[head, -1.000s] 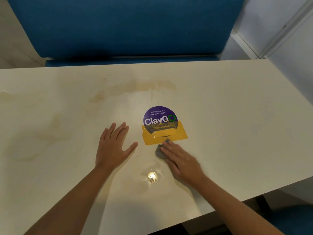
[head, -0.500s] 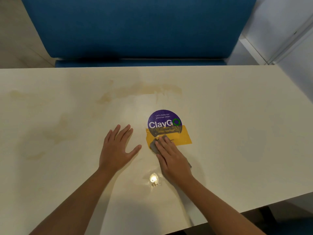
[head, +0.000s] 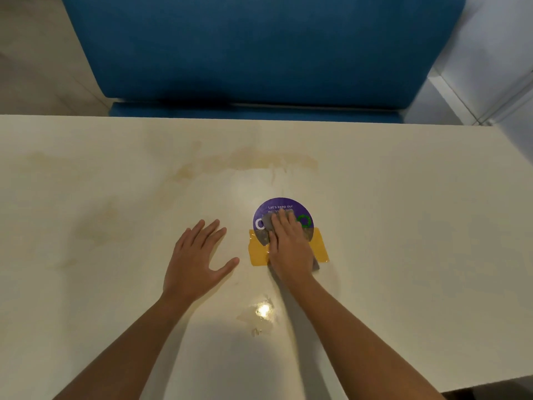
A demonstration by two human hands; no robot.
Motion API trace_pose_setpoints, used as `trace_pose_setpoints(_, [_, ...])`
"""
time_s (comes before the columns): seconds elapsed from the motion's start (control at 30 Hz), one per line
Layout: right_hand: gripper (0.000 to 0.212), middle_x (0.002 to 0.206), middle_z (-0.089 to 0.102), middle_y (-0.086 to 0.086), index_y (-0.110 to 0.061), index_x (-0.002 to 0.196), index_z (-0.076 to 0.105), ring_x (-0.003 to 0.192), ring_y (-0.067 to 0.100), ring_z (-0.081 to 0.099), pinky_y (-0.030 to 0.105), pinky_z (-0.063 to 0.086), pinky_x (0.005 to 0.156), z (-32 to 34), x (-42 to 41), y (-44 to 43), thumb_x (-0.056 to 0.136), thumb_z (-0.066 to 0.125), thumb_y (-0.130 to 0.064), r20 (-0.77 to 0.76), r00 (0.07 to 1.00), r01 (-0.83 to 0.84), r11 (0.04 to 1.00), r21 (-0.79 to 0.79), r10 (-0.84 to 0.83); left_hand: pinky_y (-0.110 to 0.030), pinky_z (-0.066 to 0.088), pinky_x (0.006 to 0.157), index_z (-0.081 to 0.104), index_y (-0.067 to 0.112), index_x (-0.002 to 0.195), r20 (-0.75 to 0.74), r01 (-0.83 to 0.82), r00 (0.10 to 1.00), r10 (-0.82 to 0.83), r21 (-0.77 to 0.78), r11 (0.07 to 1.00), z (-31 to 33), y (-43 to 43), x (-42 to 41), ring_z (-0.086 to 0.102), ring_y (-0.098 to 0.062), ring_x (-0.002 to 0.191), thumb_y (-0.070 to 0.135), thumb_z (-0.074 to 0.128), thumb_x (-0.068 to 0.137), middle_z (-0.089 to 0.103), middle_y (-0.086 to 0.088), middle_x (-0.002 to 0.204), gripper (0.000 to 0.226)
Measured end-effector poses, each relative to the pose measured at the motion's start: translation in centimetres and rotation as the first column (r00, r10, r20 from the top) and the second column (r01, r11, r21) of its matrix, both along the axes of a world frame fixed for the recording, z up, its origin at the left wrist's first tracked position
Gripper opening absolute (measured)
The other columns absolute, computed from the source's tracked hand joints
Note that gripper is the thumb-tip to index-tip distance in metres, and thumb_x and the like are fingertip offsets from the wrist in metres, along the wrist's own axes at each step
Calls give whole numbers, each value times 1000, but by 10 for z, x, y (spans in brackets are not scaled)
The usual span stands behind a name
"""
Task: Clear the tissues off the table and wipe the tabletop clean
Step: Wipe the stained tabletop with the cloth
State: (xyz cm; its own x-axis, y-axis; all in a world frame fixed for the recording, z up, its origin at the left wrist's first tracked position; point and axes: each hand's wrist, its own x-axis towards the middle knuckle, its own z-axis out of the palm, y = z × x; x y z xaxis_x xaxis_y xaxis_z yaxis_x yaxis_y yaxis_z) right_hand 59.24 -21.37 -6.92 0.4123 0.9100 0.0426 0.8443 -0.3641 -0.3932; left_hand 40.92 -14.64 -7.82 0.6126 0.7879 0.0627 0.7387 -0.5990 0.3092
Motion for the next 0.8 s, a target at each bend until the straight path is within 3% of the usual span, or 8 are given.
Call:
trace_pose_setpoints(0.1, [48, 149, 34, 6, -9, 141, 35, 140, 23, 25, 24, -2, 115, 5, 4, -13, 97, 26, -26, 30, 967, -251, 968, -14, 251, -44, 34, 104, 57, 17, 125, 6, 6, 1000, -6, 19, 1000, 1, -1, 0, 45, -26, 128, 75, 20, 84, 53, -2, 136, 80])
trace_pose_setpoints(0.2, [41, 135, 53, 3, -14, 131, 52, 130, 18, 42, 26, 21, 111, 1, 35, -28, 94, 38, -25, 35, 940, -342, 934, 103, 340, -41, 45, 89, 65, 17, 113, 70, -30, 997, 26, 56, 998, 4, 7, 5, 52, -20, 113, 65, 38, 80, 63, 0, 118, 64])
trace_pose_setpoints(0.3, [44, 137, 51, 1, -18, 132, 51, 132, 15, 40, 30, 30, 110, -1, 65, -28, 94, 32, -30, 48, 972, -233, 967, 102, 229, -36, 45, 83, 66, 15, 108, 111, -71, 992, 65, 57, 996, 9, 24, 16, 46, -13, 104, 52, 43, 76, 64, 1, 108, 54])
trace_pose_setpoints(0.43, [61, 153, 24, 5, -14, 146, 26, 144, 18, 14, 24, 3, 113, 1, 70, 2, 93, 6, -37, 47, 998, 35, 999, -24, -34, -39, 45, 89, 64, 12, 112, 67, -76, 995, 72, 67, 995, 8, 46, 30, 54, -23, 107, 49, 40, 78, 63, -1, 115, 56])
trace_pose_setpoints(0.53, [52, 156, 11, 9, -10, 148, 11, 145, 25, 3, 32, 2, 116, -1, 51, 26, 98, 7, -26, 124, 990, 85, 989, -120, -70, -42, 44, 95, 63, 9, 116, 46, -99, 994, 96, 71, 993, 5, 57, 40, 55, -30, 113, 48, 38, 81, 61, -6, 123, 58])
trace_pose_setpoints(0.6, [60, 153, 25, 10, -8, 146, 22, 143, 27, 17, 30, 8, 116, 1, 37, 34, 96, -2, -29, 149, 988, -22, 998, -65, 32, -44, 42, 98, 61, 6, 119, 42, -106, 994, 103, 77, 991, 3, 61, 47, 53, -34, 118, 47, 37, 83, 59, -9, 127, 60])
trace_pose_setpoints(0.67, [53, 143, 44, 7, -10, 138, 41, 136, 24, 35, 26, 14, 113, 5, 37, 30, 98, 13, -29, 106, 974, -193, 979, -58, 198, -45, 40, 100, 59, 4, 121, 56, -115, 992, 112, 66, 991, 1, 66, 54, 50, -36, 122, 46, 36, 84, 56, -11, 131, 60])
trace_pose_setpoints(0.8, [50, 151, 25, -10, -25, 144, 30, 141, 2, 10, 16, 2, 114, 10, 72, 5, 98, 18, -41, -24, 900, -436, 894, -102, 436, -49, 38, 101, 57, 3, 124, 62, -133, 989, 131, 37, 990, -1, 76, 71, 47, -39, 124, 45, 35, 85, 53, -14, 134, 61])
